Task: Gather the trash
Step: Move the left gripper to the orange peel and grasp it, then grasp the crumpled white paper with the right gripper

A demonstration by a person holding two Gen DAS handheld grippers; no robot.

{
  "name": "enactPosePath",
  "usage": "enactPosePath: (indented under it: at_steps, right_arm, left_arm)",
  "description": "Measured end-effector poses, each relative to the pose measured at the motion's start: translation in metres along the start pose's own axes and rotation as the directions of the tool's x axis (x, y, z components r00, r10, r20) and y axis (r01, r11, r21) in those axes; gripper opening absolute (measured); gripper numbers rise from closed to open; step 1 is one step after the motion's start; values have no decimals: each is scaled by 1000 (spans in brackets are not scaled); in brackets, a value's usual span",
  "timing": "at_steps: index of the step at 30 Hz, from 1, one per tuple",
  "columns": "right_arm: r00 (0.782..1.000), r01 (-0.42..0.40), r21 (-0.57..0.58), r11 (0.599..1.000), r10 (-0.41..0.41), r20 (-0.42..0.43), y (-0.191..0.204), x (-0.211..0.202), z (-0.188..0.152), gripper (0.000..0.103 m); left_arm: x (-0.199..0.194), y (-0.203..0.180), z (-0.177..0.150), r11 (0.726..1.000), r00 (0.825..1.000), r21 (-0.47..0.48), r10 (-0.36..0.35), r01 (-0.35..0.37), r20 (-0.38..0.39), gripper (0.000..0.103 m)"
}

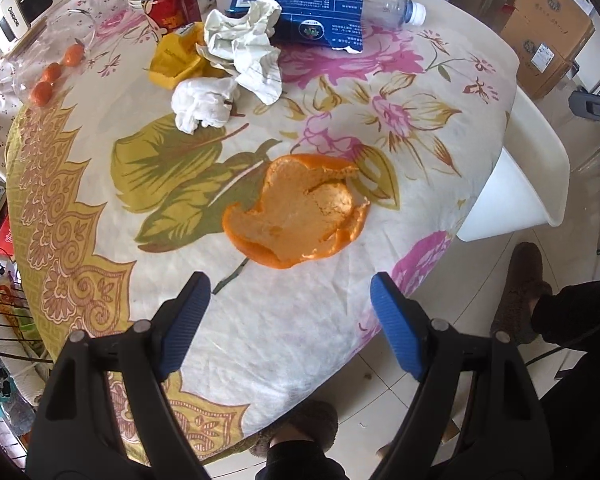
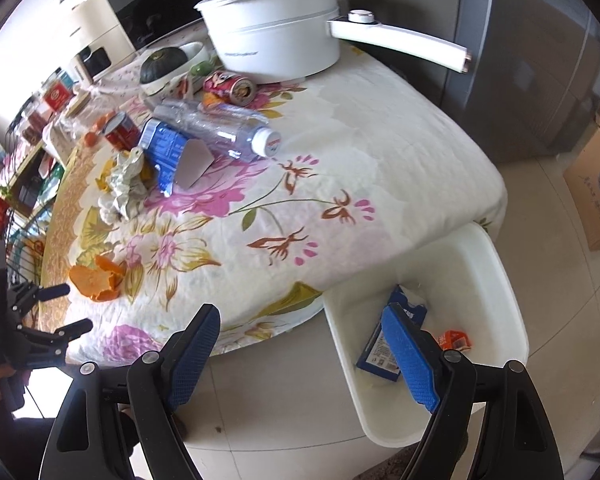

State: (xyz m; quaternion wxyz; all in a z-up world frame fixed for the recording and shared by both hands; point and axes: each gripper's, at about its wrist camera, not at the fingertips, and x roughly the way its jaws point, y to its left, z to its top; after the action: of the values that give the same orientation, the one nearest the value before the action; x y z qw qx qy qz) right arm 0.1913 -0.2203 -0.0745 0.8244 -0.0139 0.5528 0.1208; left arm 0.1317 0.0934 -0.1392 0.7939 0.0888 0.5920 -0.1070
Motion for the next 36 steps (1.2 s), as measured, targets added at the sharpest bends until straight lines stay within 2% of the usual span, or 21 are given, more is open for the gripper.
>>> enactPosePath:
  at_steps: [5,10,14,17,19,26,30,36]
  right_arm:
    - [1000,8,-22,1000,-9,-27,11,11,0,85]
    - [999,9,-22,1000,-10,-38,17,17,1,85]
    - [999,8,-19,1000,-9,-39,22,20,3,85]
    - [999,8,-18,1000,-8,-40,26,22,4,85]
    - [999,6,-17,1000,-7,-39,26,22,4,85]
    - [999,-6,-6,1000,5,-32,47,30,12,85]
    - [1000,-26,-6,1000,26,-18,65,35,20,85]
    - [997,-70,-26,997,71,14,107,50,36,85]
  left_arm:
    - [15,-3,16,1000,1000,16,21,-21,11,78]
    - [25,-10,26,998,1000,62,7,-8,17,59]
    - [24,-14,29,997,1000,71,-4,3,26,51]
    - [19,-11,30,999,999,49,-18,16,45,40]
    - [13,-8,32,999,998,23,-32,30,63,26]
    - [4,7,25,999,996,-31,-18,21,87,21]
    - [-13,18,16,993,991,-113,-7,22,134,21]
    - [-35,51,2,969,980,-246,39,10,196,21]
